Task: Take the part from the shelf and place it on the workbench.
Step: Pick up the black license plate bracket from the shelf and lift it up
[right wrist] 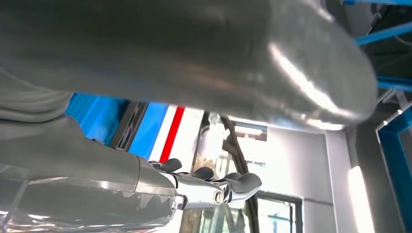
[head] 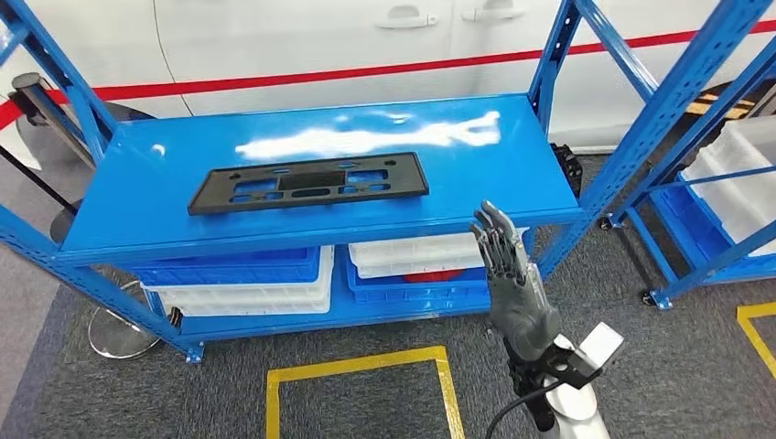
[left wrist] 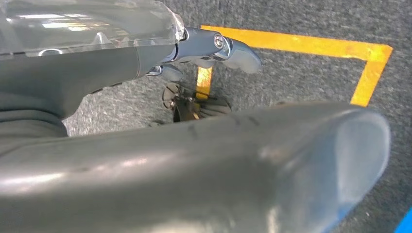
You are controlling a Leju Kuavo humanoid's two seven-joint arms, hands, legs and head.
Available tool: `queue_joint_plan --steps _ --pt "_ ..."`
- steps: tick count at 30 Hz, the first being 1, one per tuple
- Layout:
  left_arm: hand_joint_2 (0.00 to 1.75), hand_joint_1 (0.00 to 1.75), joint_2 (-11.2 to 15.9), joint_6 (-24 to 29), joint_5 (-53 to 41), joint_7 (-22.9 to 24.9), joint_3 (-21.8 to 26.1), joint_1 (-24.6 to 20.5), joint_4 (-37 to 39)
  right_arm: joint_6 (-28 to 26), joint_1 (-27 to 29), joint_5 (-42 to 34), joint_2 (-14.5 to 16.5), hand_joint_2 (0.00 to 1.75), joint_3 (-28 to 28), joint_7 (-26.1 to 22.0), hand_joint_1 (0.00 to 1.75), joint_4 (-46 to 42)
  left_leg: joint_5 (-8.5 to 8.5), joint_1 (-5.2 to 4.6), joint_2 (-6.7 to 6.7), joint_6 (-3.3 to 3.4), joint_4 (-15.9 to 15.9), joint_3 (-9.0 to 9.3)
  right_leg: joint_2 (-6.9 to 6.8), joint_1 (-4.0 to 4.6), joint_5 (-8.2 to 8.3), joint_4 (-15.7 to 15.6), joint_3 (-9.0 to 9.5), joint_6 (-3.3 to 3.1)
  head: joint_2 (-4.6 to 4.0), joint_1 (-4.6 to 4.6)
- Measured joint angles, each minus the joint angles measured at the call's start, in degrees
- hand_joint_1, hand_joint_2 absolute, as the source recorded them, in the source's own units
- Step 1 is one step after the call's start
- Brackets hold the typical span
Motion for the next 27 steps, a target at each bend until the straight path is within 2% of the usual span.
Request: queue_joint_plan --steps 2,3,4,6,7,8,9,11,13,15,16,18,19,21,22,23,24,26,27 --pt "0.0 0.0 -0.01 -0.07 -0.03 0.02 -0.01 0.02 0.0 -0.02 0.04 -0.09 -0.29 0.0 0.32 -0.09 0.0 -0.8 -0.24 0.21 -0.03 0.62 -0.52 0.86 -0.09 -0.09 -0.4 1.27 -0.07 0.59 0.0 0.07" --pt "0.0 0.0 -0.01 -0.1 -0.05 0.03 -0.02 0.01 0.0 -0.04 0.09 -0.16 -0.5 0.0 0.46 -0.17 0.0 -1.34 -0.37 0.32 -0.03 0.89 -0.77 1.41 -0.15 -0.15 -1.22 3.07 -0.86 0.85 0.0 0.14" --pt "0.0 0.0 0.01 -0.14 -0.06 0.04 -0.02 0.0 0.0 -0.07 0.27 -0.23 -0.71 0.0 0.56 -0.27 0.0 -1.82 -0.55 0.38 -0.01 1.12 -0.95 1.87 -0.19 -0.25 -2.47 5.96 -2.41 1.1 0.0 0.19" --pt "0.0 0.0 0.09 -0.18 -0.06 0.02 -0.02 -0.08 0.0 -0.2 1.0 -0.35 -1.09 0.0 0.67 -0.46 0.0 -2.47 -1.05 0.38 -0.03 1.43 -0.98 2.42 -0.22 -0.44 -5.07 13.05 -6.99 1.55 0.0 0.25" --pt "0.0 0.0 0.12 -0.2 -0.06 0.01 -0.03 -0.06 0.0 -0.28 1.45 -0.4 -1.25 0.0 0.7 -0.52 0.0 -2.62 -1.34 0.38 -0.08 1.43 -0.96 2.72 -0.23 -0.55 -5.44 15.36 -8.89 1.71 0.0 0.25" --pt "0.0 0.0 0.13 -0.23 -0.06 -0.01 -0.04 0.0 0.0 -0.34 1.81 -0.47 -1.4 0.0 0.73 -0.56 0.0 -2.72 -1.68 0.38 -0.12 1.37 -0.94 3.11 -0.24 -0.61 -4.69 15.81 -9.93 1.77 0.0 0.25" --pt "0.0 0.0 0.11 -0.26 -0.07 -0.02 -0.08 0.07 0.0 -0.38 2.01 -0.55 -1.52 0.0 0.75 -0.57 0.0 -2.79 -2.04 0.4 -0.15 1.26 -0.92 3.6 -0.25 -0.65 -2.79 14.16 -9.88 1.71 0.0 0.25" --pt "0.0 0.0 0.04 -0.29 -0.08 -0.08 -0.19 0.13 0.01 -0.41 2.11 -0.74 -1.78 0.0 0.75 -0.6 0.0 -2.95 -2.89 0.4 -0.16 0.9 -0.92 4.77 -0.36 -0.59 2.27 6.97 -7.57 1.3 0.0 0.25" --pt "0.0 0.0 0.01 -0.33 -0.09 -0.16 -0.3 0.0 0.02 -0.41 2.1 -0.86 -2.02 0.0 0.76 -0.6 0.0 -3.1 -3.64 0.29 -0.17 0.28 -0.92 5.37 -0.54 -0.26 3.93 1.69 -5.76 0.59 0.0 0.26" --pt "0.0 0.0 0.02 -0.39 -0.1 -0.2 -0.36 -0.09 0.02 -0.4 2.16 -0.95 -2.15 0.0 0.79 -0.61 0.0 -3.16 -4.01 0.13 -0.13 -0.36 -0.71 5.68 -0.58 -0.08 3.45 0.74 -5.47 -0.13 0.0 0.24" --pt "0.0 0.0 0.04 -0.42 -0.11 -0.21 -0.38 -0.12 0.02 -0.39 2.2 -0.98 -2.19 0.0 0.79 -0.61 0.0 -3.22 -4.24 0.12 -0.1 -0.65 -0.55 5.76 -0.53 -0.19 3.84 0.64 -5.18 -0.46 0.0 0.21" --pt "0.0 0.0 0.06 -0.54 -0.11 -0.25 -0.41 -0.2 0.02 -0.37 2.04 -1.02 -2.28 0.0 0.8 -0.63 0.0 -3.39 -5.02 0.24 -0.1 -1.16 1.97 4.89 -0.51 -0.31 3.63 0.33 -4.39 -1.08 0.0 0.16" --pt "0.0 0.0 0.07 -0.61 -0.11 -0.27 -0.42 -0.25 0.02 -0.35 1.93 -1.02 -2.3 0.0 0.82 -0.63 0.0 -3.48 -5.92 0.34 -0.11 -1.37 4.73 3.38 -0.52 -0.36 3.48 0.19 -4.01 -1.36 0.0 0.12" --pt "0.0 0.0 0.04 -0.75 -0.08 -0.28 -0.44 -0.28 0.02 -0.34 1.8 -1.02 -2.33 0.0 0.88 -0.63 0.0 -3.56 -8.56 0.43 -0.12 -1.66 12.13 -1.13 -0.54 -0.25 2.91 0.15 -3.53 -1.72 0.0 0.05" --pt "0.0 0.0 0.04 -0.8 -0.04 -0.27 -0.44 -0.26 0.02 -0.34 1.81 -1.02 -2.34 0.0 0.9 -0.63 0.0 -3.56 -9.45 0.46 -0.11 -1.71 14.8 -3.14 -0.5 -0.18 2.59 0.15 -3.23 -1.8 0.0 0.07" --pt "0.0 0.0 0.04 -0.83 0.03 -0.26 -0.44 -0.2 0.02 -0.34 1.83 -1.02 -2.37 0.0 0.91 -0.63 0.0 -3.56 -9.36 0.47 -0.11 -1.71 15.86 -4.45 -0.42 -0.11 2.22 0.16 -2.81 -1.83 0.0 0.07" --pt "0.0 0.0 0.05 -0.83 0.15 -0.23 -0.44 -0.12 0.02 -0.34 1.84 -1.03 -2.38 0.0 0.91 -0.63 0.0 -3.56 -7.98 0.47 -0.11 -1.61 14.86 -4.74 -0.31 -0.07 1.84 0.16 -2.28 -1.81 0.0 0.06" --pt "0.0 0.0 0.11 -0.8 0.43 -0.19 -0.44 0.04 0.03 -0.34 1.83 -1.05 -2.42 0.0 0.92 -0.63 0.0 -3.56 -2.64 0.42 -0.1 -1.16 8.07 -3.03 -0.14 0.01 0.97 0.14 -1.06 -1.65 0.0 0.07" --pt "0.0 0.0 0.21 -0.7 0.59 -0.14 -0.44 0.09 0.11 -0.34 1.82 -1.09 -2.44 0.0 0.92 -0.63 0.0 -3.55 -1.12 0.25 -0.08 -0.92 4.75 -2.06 -0.11 0.07 0.57 0.18 -0.57 -1.46 0.0 0.09"
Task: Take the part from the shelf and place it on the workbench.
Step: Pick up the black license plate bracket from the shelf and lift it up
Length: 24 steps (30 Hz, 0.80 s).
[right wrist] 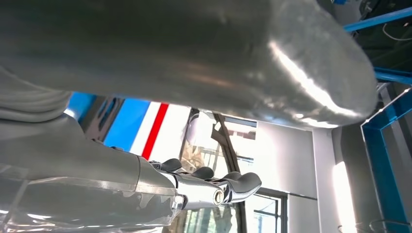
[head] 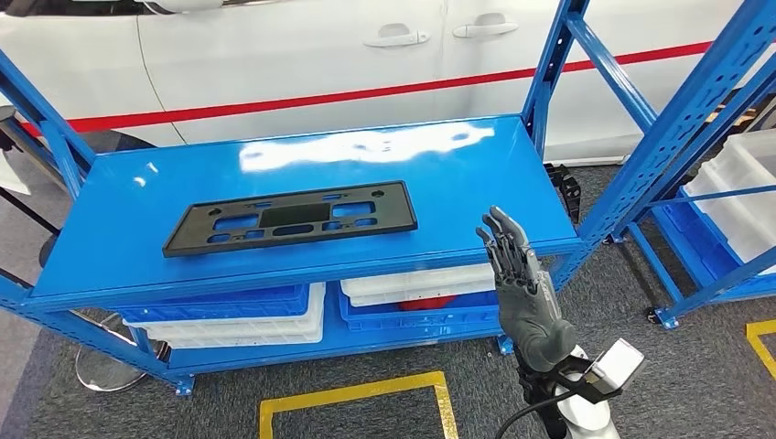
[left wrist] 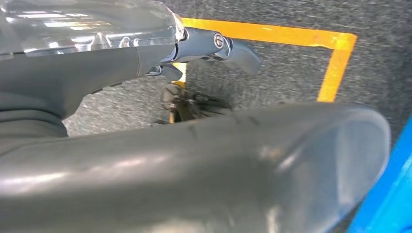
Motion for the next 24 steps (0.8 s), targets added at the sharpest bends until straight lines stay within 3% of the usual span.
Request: queue_joint_plan --steps 2,6,8,10,11,12,14,16,19,21,22,24 --pt "0.0 0.0 0.2 0.37 0.27 0.18 0.0 -0.04 0.15 -0.01 0.0 -0.07 -0.09 0.0 0.01 0.04 0.0 0.02 0.86 -0.37 0.0 0.62 -3.64 1.07 0.02 0.07 -0.63 0.15 0.42 0.63 0.0 -0.03" --pt "0.0 0.0 0.32 1.27 0.53 0.77 0.01 0.09 0.28 -0.11 -0.17 -0.08 -0.29 0.0 0.09 0.02 0.0 -0.04 0.68 -0.17 0.02 1.84 -4.85 2.88 -0.05 0.03 -1.63 2.19 0.63 1.86 0.0 0.03" --pt "0.0 0.0 0.44 1.61 0.67 0.98 0.02 0.08 0.29 -0.24 -0.28 -0.09 -0.52 0.0 0.1 0.02 0.0 -0.05 0.34 -0.07 0.04 2.25 -5.15 3.83 -0.13 -0.2 -3.77 7.38 -2.15 2.41 0.0 0.15" --pt "0.0 0.0 0.6 1.73 0.87 1.09 0.04 0.07 0.31 -0.36 -0.17 -0.09 -0.69 0.0 0.12 0.03 0.0 -0.03 -0.27 -0.08 -0.02 2.45 -5.15 4.36 -0.14 -0.4 -6.17 13.96 -6.78 2.79 0.0 0.17" --pt "0.0 0.0 0.63 1.76 1.0 1.13 0.05 0.13 0.31 -0.44 -0.09 -0.09 -0.74 0.0 0.13 0.03 0.0 -0.02 -0.67 -0.09 -0.08 2.42 -5.14 4.78 -0.15 -0.51 -6.21 15.49 -8.45 2.91 0.0 0.16" --pt "0.0 0.0 0.64 1.78 1.08 1.18 0.06 0.21 0.31 -0.48 -0.04 -0.09 -0.77 0.0 0.14 0.04 0.0 -0.02 -1.13 -0.08 -0.14 2.34 -5.14 5.33 -0.15 -0.6 -5.12 15.11 -9.21 2.96 0.0 0.16" --pt "0.0 0.0 0.64 1.88 1.22 1.28 0.09 0.32 0.31 -0.42 -0.04 -0.03 -0.84 0.0 0.17 0.04 0.0 -0.02 -2.21 -0.02 -0.24 2.02 -5.18 6.64 -0.21 -0.68 0.12 8.88 -7.99 2.8 0.0 0.18" --pt "0.0 0.0 0.65 2.13 1.32 1.4 0.12 0.24 0.35 -0.11 -0.08 0.15 -0.96 0.0 0.39 0.11 0.0 0.03 -3.13 -0.05 -0.3 1.44 -5.24 7.61 -0.36 -0.38 3.19 3.0 -6.32 2.23 0.0 0.12" --pt "0.0 0.0 0.71 2.56 1.39 1.6 0.16 0.06 0.39 0.39 -0.19 0.57 -1.05 0.0 1.15 0.6 0.0 0.02 -3.72 -0.2 -0.3 0.35 -5.34 8.3 -0.36 -0.07 3.28 1.15 -5.72 0.88 0.0 0.09" --pt "0.0 0.0 0.79 2.68 1.43 1.76 0.17 0.02 0.39 0.7 -0.49 0.9 -1.1 0.0 1.66 1.07 0.0 0.01 -4.0 -0.12 -0.27 -0.19 -3.69 8.11 -0.26 -0.26 3.15 0.53 -4.7 0.16 0.0 0.08" --pt "0.0 0.0 0.84 2.67 1.47 1.84 0.17 0.01 0.39 0.79 -0.78 1.27 -1.13 0.0 1.92 1.26 0.0 0.02 -4.47 -0.05 -0.26 -0.36 -1.6 7.0 -0.31 -0.33 2.96 0.28 -4.15 -0.13 0.0 0.06" --pt "0.0 0.0 0.86 2.62 1.58 1.92 0.17 -0.07 0.39 0.46 -1.37 2.66 -1.15 0.0 2.58 1.72 0.0 0.13 -6.53 0.03 -0.26 -0.61 5.39 2.56 -0.6 -0.3 2.37 0.02 -3.28 -0.57 0.0 -0.02"
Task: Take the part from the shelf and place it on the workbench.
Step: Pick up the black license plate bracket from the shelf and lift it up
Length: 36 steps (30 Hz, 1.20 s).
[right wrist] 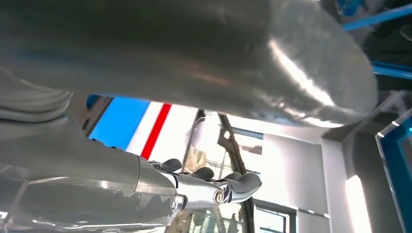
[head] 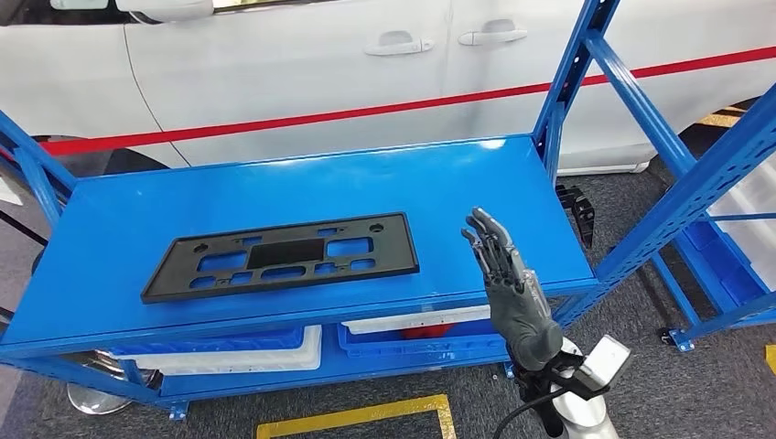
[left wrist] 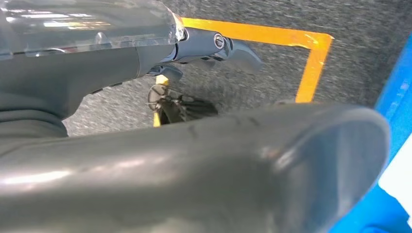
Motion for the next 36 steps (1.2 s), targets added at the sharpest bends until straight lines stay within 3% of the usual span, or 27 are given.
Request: queue_joint_plan --steps 2,3,4,6,8,10,12,14,16,17,18,19,21,23,26,28,32,33,34,36 --pt "0.0 0.0 0.01 -0.03 0.12 0.03 0.01 0.03 0.0 -0.71 -0.25 1.81 -0.08 0.0 0.79 0.21 0.0 0.23 -2.08 0.0 0.01 -0.14 5.27 -4.35 -0.4 0.16 -0.88 -0.01 0.95 -0.2 0.0 -0.02" --pt "0.0 0.0 0.01 -0.03 0.18 0.01 0.01 0.1 0.0 -1.07 -0.26 2.57 -0.16 0.0 1.19 0.12 0.0 0.34 -1.86 0.0 0.02 -0.12 5.48 -5.39 -0.6 0.25 -1.4 -0.02 1.61 -0.24 0.0 -0.01" --pt "0.0 0.0 0.01 -0.04 0.23 -0.04 0.02 0.2 0.0 -1.41 -0.28 3.23 -0.27 0.0 1.59 -0.04 0.0 0.4 -0.23 -0.02 0.11 0.02 3.63 -5.45 -0.88 0.35 -1.96 -0.02 2.38 -0.24 0.0 -0.01" --pt "0.0 0.0 0.04 -0.04 0.27 -0.23 0.05 0.33 0.03 -2.36 -0.38 4.72 -0.58 0.0 2.35 -0.5 0.0 0.53 5.56 -0.33 1.35 0.78 -3.24 -4.11 -1.5 0.58 -3.09 -0.04 3.86 -0.09 0.0 0.02" --pt "0.0 0.0 0.15 -0.01 0.25 -0.49 0.08 0.33 0.09 -3.57 -0.53 6.89 -1.08 0.0 3.1 -0.85 0.0 0.72 9.01 -0.94 2.66 1.6 -8.28 -3.03 -2.01 0.78 -3.9 0.06 4.49 0.41 0.0 0.08" --pt "0.0 0.0 0.27 -0.01 0.22 -0.72 0.08 0.34 0.11 -4.67 -0.85 9.44 -1.58 0.0 4.2 -0.82 0.0 0.82 9.14 -1.28 2.6 2.08 -9.38 -2.73 -2.48 0.8 -4.34 0.0 4.64 1.07 0.0 0.06" --pt "0.0 0.0 0.31 0.02 0.19 -0.82 0.08 0.37 0.11 -5.38 -1.19 11.43 -2.17 0.0 5.61 -0.57 0.0 0.81 9.3 -0.98 2.25 2.48 -10.16 -1.99 -2.26 0.71 -5.08 0.34 4.88 1.73 0.0 0.05" --pt "0.0 0.0 0.31 0.1 0.16 -0.81 0.08 0.26 0.11 -5.75 -1.31 12.4 -2.85 0.87 6.76 -0.05 0.0 0.88 9.26 -0.61 2.0 2.85 -11.03 -1.08 -1.04 0.52 -7.03 4.01 3.2 2.39 0.0 0.11" --pt "0.0 0.0 0.31 0.15 0.12 -0.81 0.08 0.11 0.11 -6.06 -1.19 12.85 -3.33 1.75 7.64 0.8 0.0 1.26 9.01 -0.56 1.65 3.13 -11.18 -0.76 -0.27 0.15 -9.58 11.13 -1.14 2.92 0.0 0.14" --pt "0.0 0.0 0.28 0.16 0.1 -0.81 0.09 0.06 0.11 -6.36 -1.09 13.15 -3.49 1.75 8.05 1.42 0.0 1.61 8.87 -0.54 1.42 3.15 -11.15 -0.66 -0.21 -0.05 -10.04 14.04 -3.28 3.13 0.0 0.14" --pt "0.0 0.0 0.24 0.17 0.07 -0.81 0.08 0.07 0.11 -6.75 -1.02 13.57 -3.62 1.75 8.47 2.08 0.0 2.04 8.68 -0.5 1.19 3.1 -11.11 -0.52 -0.2 -0.25 -9.37 15.19 -4.64 3.3 0.0 0.14" --pt "0.0 0.0 0.16 0.18 0.04 -0.8 0.08 0.1 0.11 -7.15 -0.99 13.99 -3.73 1.75 8.85 2.67 0.0 2.45 8.48 -0.43 0.99 2.97 -11.02 -0.32 -0.2 -0.38 -7.58 14.07 -4.81 3.4 0.0 0.14" --pt "0.0 0.0 -0.02 0.2 0.02 -0.78 0.07 0.15 0.11 -7.62 -1.17 14.77 -3.87 1.75 9.62 3.26 0.0 3.18 7.96 -0.29 0.68 2.58 -10.74 0.14 -0.2 -0.5 -2.73 7.29 -2.6 3.31 0.0 0.15" --pt "0.0 0.0 -0.13 0.21 0.01 -0.77 0.06 0.1 0.11 -7.64 -1.55 15.35 -3.92 1.75 10.47 3.4 0.0 3.75 7.53 -0.37 0.49 2.0 -10.38 0.28 -0.17 -0.3 -0.47 1.72 -0.42 2.77 0.0 0.11" --pt "0.0 0.0 -0.15 0.22 0.01 -0.78 0.04 0.06 0.11 -7.68 -1.87 15.94 -3.95 1.75 11.63 3.56 0.0 4.48 7.33 -0.41 0.44 1.06 -10.46 0.32 -0.08 -0.07 -0.43 0.43 -0.01 1.7 0.0 0.04" --pt "0.0 0.0 -0.18 0.23 0.0 -0.77 0.04 0.09 0.11 -7.7 -2.16 16.06 -3.97 1.75 12.2 3.57 0.0 4.8 6.07 -0.29 0.43 0.45 -8.93 -0.18 -0.09 -0.26 -0.24 0.02 0.23 1.0 0.0 0.0" --pt "0.0 0.0 -0.26 0.19 0.02 -0.9 -0.01 0.15 0.11 -9.55 -2.99 18.41 -3.96 1.75 13.74 4.1 0.0 5.7 -0.35 -0.01 0.42 -0.33 4.14 -5.98 -0.16 -0.19 -0.27 -0.11 0.38 0.29 0.0 -0.09" --pt "0.0 0.0 -0.27 0.19 0.07 -0.95 -0.04 0.16 0.11 -11.07 -3.29 20.31 -3.94 1.75 14.37 4.58 0.0 6.15 -0.44 0.03 0.42 -0.42 5.7 -6.74 -0.13 -0.16 -0.3 -0.07 0.4 0.25 0.0 -0.09" --pt "0.0 0.0 -0.29 0.22 0.13 -1.01 -0.07 0.18 0.11 -13.01 -3.69 22.71 -3.84 1.75 15.12 5.24 0.0 6.69 0.53 0.07 0.42 -0.45 5.11 -6.49 -0.07 -0.15 -0.34 -0.03 0.45 0.24 0.0 -0.1" --pt "0.0 0.0 -0.3 0.4 0.31 -1.11 -0.09 0.18 0.11 -17.95 -4.84 29.01 -3.18 1.75 16.99 7.27 0.0 7.95 4.51 0.15 0.46 -0.25 -2.02 -3.11 0.08 -0.14 -0.48 0.03 0.68 0.35 0.0 -0.09"
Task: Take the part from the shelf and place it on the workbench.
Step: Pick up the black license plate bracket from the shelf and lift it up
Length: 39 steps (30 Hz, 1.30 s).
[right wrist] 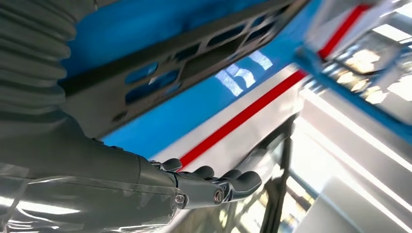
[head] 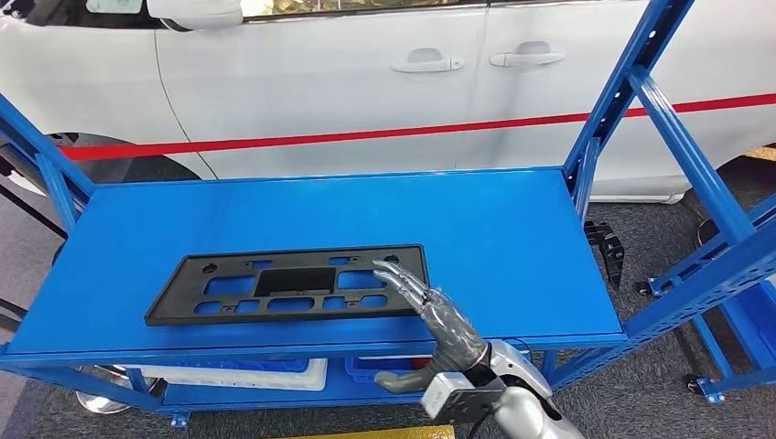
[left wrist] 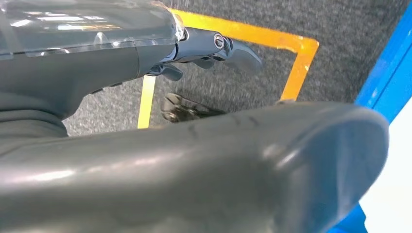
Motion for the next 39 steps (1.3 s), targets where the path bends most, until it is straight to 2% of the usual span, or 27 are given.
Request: queue_joint_plan --steps 2,3,6,7,9,11,12,13,14,16,17,19,22,24,26,27,28,29,30,31,33,34,36,39 --pt "0.0 0.0 -0.01 0.37 0.25 -0.1 -0.01 -0.1 0.0 -5.16 -1.63 6.49 1.18 1.75 2.19 2.66 0.0 1.63 2.33 -0.15 0.01 0.46 -6.82 3.2 0.11 0.2 -0.17 0.13 0.08 0.36 0.0 0.03" --pt "0.0 0.0 -0.01 0.55 0.36 -0.16 -0.02 -0.17 0.0 -7.42 -2.57 9.23 1.85 1.75 3.38 4.07 0.0 2.66 2.48 -0.27 -0.01 0.73 -8.14 3.78 0.12 0.28 -0.21 0.16 0.05 0.6 0.0 0.04" --pt "0.0 0.0 -0.05 0.8 0.45 -0.27 -0.1 -0.26 0.0 -12.93 -5.76 15.65 3.87 1.75 7.17 7.92 0.0 6.48 2.63 -0.25 -0.09 1.57 -8.7 3.96 0.11 0.28 -0.33 0.27 0.04 1.39 0.0 0.06" --pt "0.0 0.0 -0.09 0.82 0.4 -0.27 -0.18 -0.27 0.0 -14.49 -6.92 17.52 4.57 1.75 8.43 9.13 0.0 7.98 2.79 -0.11 -0.06 1.87 -8.94 4.07 0.1 0.27 -0.93 1.04 -0.25 1.65 0.0 0.1" --pt "0.0 0.0 -0.17 0.84 0.27 -0.27 -0.37 -0.35 0.0 -17.35 -9.07 21.25 6.09 1.75 10.76 11.68 0.0 11.29 3.02 0.13 0.04 2.36 -9.28 4.24 0.1 0.16 -3.76 5.65 -2.3 2.05 0.0 0.15" --pt "0.0 0.0 -0.15 0.84 0.1 -0.27 -0.53 -0.46 0.0 -19.66 -10.75 24.72 7.7 1.75 12.59 14.04 0.0 14.89 3.0 0.13 0.04 2.55 -9.27 4.21 0.09 0.0 -7.09 13.06 -5.89 2.33 0.0 0.18" --pt "0.0 0.0 -0.13 0.84 0.03 -0.27 -0.62 -0.48 0.0 -20.79 -11.45 26.55 8.56 1.75 13.49 15.16 0.0 16.9 2.98 0.13 0.01 2.55 -9.24 4.21 0.09 -0.11 -7.75 15.67 -7.23 2.43 0.0 0.18" --pt "0.0 0.0 -0.11 0.84 -0.02 -0.27 -0.73 -0.48 0.0 -21.8 -12.08 28.24 9.37 1.75 14.33 16.05 0.0 18.77 2.93 0.13 -0.05 2.52 -9.19 4.22 0.08 -0.21 -7.4 16.43 -7.75 2.47 0.0 0.19" --pt "0.0 0.0 -0.13 0.84 -0.03 -0.27 -0.86 -0.49 0.0 -22.75 -12.68 29.81 10.22 1.75 15.13 16.83 0.0 20.49 2.86 0.15 -0.13 2.42 -9.12 4.28 0.08 -0.29 -5.95 14.87 -7.12 2.44 0.0 0.19" --pt "0.0 0.0 -0.22 0.84 -0.04 -0.27 -1.11 -0.5 0.0 -24.01 -13.97 31.89 11.79 1.75 16.36 17.6 0.0 23.41 2.58 0.16 -0.26 2.06 -8.9 4.43 0.08 -0.34 -2.08 7.5 -3.7 2.14 0.0 0.18" --pt "0.0 0.0 -0.27 0.84 -0.03 -0.27 -1.22 -0.54 0.0 -24.39 -14.68 32.64 12.6 1.75 16.94 17.77 0.0 24.83 2.39 0.05 -0.31 1.8 -8.7 4.43 0.08 -0.24 -0.75 4.02 -2.11 1.93 0.0 0.17" --pt "0.0 0.0 -0.31 0.84 0.03 -0.27 -1.42 -0.59 0.0 -24.65 -15.73 33.7 14.01 1.75 18.03 17.8 0.0 27.5 2.19 -0.1 -0.32 1.17 -8.54 4.33 0.12 0.0 -0.15 0.87 -0.78 1.43 0.0 0.11" --pt "0.0 0.0 -0.3 0.86 0.23 -0.21 -1.54 -0.59 0.0 -24.67 -16.4 34.75 15.76 1.75 19.32 17.71 0.0 30.44 1.78 0.09 -0.31 0.09 -8.34 4.28 0.14 0.11 0.02 0.42 -0.68 0.48 0.0 0.08" --pt "0.0 0.0 -0.28 0.88 0.37 -0.17 -1.59 -0.56 0.0 -24.65 -17.01 35.24 16.86 1.75 20.11 17.61 0.0 31.99 -0.51 0.22 -0.3 -0.47 -4.74 2.73 0.08 -0.08 0.17 0.04 -0.5 -0.16 0.0 0.03" --pt "0.0 0.0 -0.25 0.91 0.44 -0.15 -1.67 -0.55 0.0 -24.6 -17.52 35.54 17.72 1.75 20.92 17.49 0.0 33.56 -4.08 0.27 -0.29 -0.83 2.88 -0.88 0.01 -0.01 0.1 0.02 -0.49 -0.51 -0.01 -0.01" --pt "0.0 0.0 -0.23 0.94 0.46 -0.14 -1.71 -0.53 0.0 -24.58 -17.66 35.64 18.02 1.75 21.32 17.43 0.0 34.32 -5.15 0.3 -0.29 -0.95 6.27 -2.58 -0.01 0.05 0.05 0.03 -0.48 -0.58 -0.01 -0.01" --pt "0.0 0.0 -0.21 0.97 0.46 -0.14 -1.75 -0.51 0.0 -24.57 -17.77 35.73 18.23 1.75 21.69 17.38 0.0 35.07 -5.19 0.31 -0.28 -1.0 7.95 -3.51 -0.01 0.11 0.0 0.06 -0.43 -0.64 -0.01 -0.01" --pt "0.0 0.0 -0.18 0.99 0.47 -0.13 -1.78 -0.46 0.0 -24.56 -17.87 35.83 18.44 1.75 22.03 17.35 0.0 35.75 -4.14 0.33 -0.28 -1.0 7.45 -3.39 0.04 0.13 -0.06 0.07 -0.32 -0.67 -0.01 -0.01" --pt "0.0 0.0 -0.14 1.02 0.47 -0.13 -1.79 -0.41 0.0 -24.56 -18.0 35.94 18.67 1.75 22.29 17.3 0.0 36.31 -2.1 0.34 -0.27 -0.93 4.54 -2.13 0.1 0.14 -0.14 0.09 -0.15 -0.63 0.0 -0.01" --pt "0.0 0.0 -0.06 1.03 0.47 -0.13 -1.79 -0.39 0.0 -24.56 -18.17 36.05 18.92 1.75 22.5 17.23 0.0 36.79 0.14 0.34 -0.26 -0.81 0.34 -0.28 0.16 0.16 -0.26 0.09 0.04 -0.53 0.0 -0.01" --pt "0.0 0.0 0.05 1.04 0.49 -0.09 -1.8 -0.43 0.0 -24.57 -18.63 36.2 19.38 1.75 22.91 16.97 0.0 37.62 2.61 0.15 -0.31 -0.36 -6.48 2.88 0.21 0.39 -0.49 0.19 0.19 -0.13 0.0 0.0" --pt "0.0 0.0 0.09 1.05 0.53 -0.05 -1.81 -0.47 0.0 -24.58 -18.84 36.22 19.58 1.75 23.13 16.78 0.0 38.05 2.77 0.03 -0.35 -0.06 -7.95 3.51 0.2 0.5 -0.53 0.23 0.14 0.1 0.0 0.03" --pt "0.0 0.0 0.1 1.11 0.65 0.05 -1.81 -0.52 0.0 -24.63 -19.08 36.16 19.93 1.75 23.45 16.49 0.0 38.73 2.53 -0.14 -0.43 0.44 -8.28 3.57 0.15 0.55 -0.47 0.22 0.02 0.47 0.0 0.04" --pt "0.0 0.0 0.11 1.14 0.71 0.1 -1.81 -0.51 0.0 -24.65 -19.1 36.11 20.09 1.75 23.56 16.39 0.0 38.98 2.51 -0.17 -0.43 0.58 -8.24 3.52 0.12 0.53 -0.44 0.16 0.05 0.59 0.0 0.03"
